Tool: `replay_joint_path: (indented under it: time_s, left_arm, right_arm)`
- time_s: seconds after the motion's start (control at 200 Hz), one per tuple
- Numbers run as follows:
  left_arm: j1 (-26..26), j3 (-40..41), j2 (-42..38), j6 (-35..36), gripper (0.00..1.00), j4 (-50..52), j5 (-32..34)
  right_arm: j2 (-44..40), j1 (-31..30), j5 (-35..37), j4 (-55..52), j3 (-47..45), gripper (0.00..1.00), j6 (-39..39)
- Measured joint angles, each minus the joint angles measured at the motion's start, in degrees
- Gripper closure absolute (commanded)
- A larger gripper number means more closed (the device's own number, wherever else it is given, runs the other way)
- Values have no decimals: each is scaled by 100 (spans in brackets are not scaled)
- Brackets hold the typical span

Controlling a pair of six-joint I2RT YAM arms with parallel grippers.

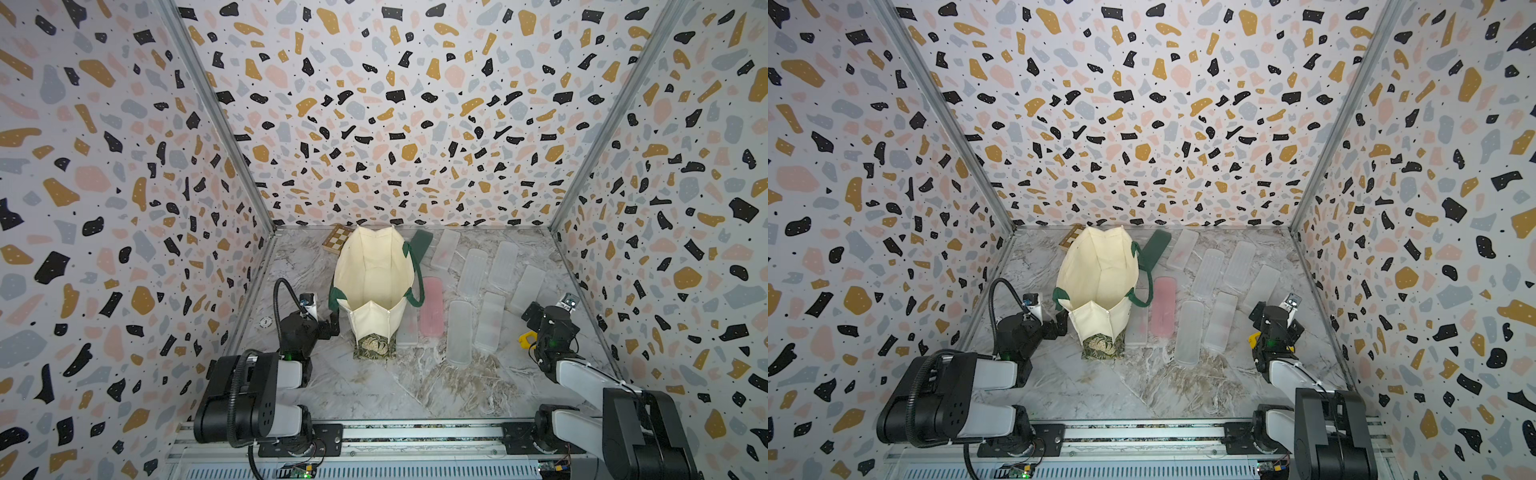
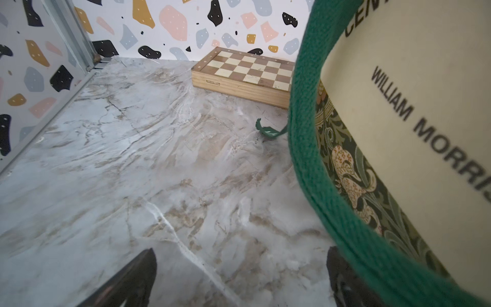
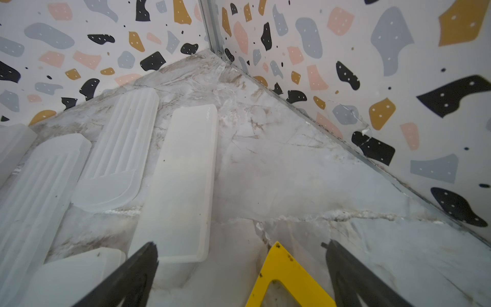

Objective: Take out the pencil case from the canvas bag
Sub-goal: Reset both arms

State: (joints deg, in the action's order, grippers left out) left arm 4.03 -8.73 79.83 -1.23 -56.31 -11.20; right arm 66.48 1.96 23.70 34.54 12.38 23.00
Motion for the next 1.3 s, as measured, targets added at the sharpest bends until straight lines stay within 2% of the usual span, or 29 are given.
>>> replay_joint_path:
  time_s: [0.175,0.476,0.721,0.841,1.011,1.296]
  left_arm:
    - [-4,-210,-4,-11,1,68,214]
    - [-4,-337,-2,-7,1,350,258]
    - [-4,-656,22,-61,1,667,402]
    - [-4,-678,24,-96,1,846,448]
    - [-11,-822,55,-92,1,1021,446]
    - [-35,-822,55,-94,1,1139,446]
  right_arm:
    - [227,-98,33,872,-297,1,-72]
    - [1014,-619,391,2234,-238,1,-828]
    - [1576,-1617,254,3073,-162,0,-2072]
    - [1558,-1495,105,3292,-164,0,-2245]
    - [1836,-813,-627,3700,-203,1,-2181]
    - [1884,-859,-966,3609,-197,1,-2179]
